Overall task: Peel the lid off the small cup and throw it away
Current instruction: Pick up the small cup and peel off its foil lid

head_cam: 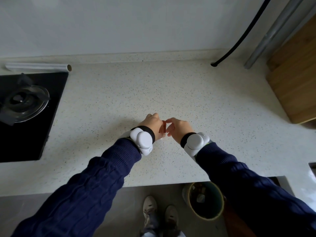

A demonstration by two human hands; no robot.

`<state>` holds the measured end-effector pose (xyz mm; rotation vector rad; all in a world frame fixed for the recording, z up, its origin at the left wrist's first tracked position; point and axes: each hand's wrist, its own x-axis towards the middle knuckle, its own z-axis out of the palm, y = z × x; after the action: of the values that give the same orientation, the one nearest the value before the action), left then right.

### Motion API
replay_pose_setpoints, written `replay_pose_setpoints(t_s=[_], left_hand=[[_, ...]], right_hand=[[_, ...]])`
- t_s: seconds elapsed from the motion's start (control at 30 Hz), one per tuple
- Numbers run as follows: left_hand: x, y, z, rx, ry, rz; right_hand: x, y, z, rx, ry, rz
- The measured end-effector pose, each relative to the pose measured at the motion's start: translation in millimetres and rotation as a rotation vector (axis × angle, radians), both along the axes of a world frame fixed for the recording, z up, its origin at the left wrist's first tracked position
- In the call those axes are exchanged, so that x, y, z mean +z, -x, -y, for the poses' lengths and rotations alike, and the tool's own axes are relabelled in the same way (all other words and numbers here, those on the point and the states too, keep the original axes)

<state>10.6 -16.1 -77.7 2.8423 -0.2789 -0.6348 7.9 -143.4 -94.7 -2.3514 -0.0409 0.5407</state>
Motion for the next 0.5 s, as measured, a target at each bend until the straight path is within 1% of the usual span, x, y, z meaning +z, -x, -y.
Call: replay_pose_setpoints(t_s=[0.13, 0.23, 0.3, 0.4, 0.5], left_hand=[[0, 2, -1, -0.066, -0.024, -0.042], [2, 4, -1, -0.086, -0.023, -0.049], [4, 7, 0, -0.096, -0.03, -0.044], [4, 11, 0, -0.107, -0.038, -0.018], [3, 14, -1, -0.119, -0.04, 0.011]], right_hand=[[-3, 6, 0, 0.095, 0.018, 0.048], [-4, 11, 1, 0.141, -0.041, 0.053], [-5, 12, 0, 0.123, -0.087, 0.026], [-7, 13, -5, 0.045, -0.138, 0.066], [-10, 15, -9, 0.02, -0.158, 0.091]])
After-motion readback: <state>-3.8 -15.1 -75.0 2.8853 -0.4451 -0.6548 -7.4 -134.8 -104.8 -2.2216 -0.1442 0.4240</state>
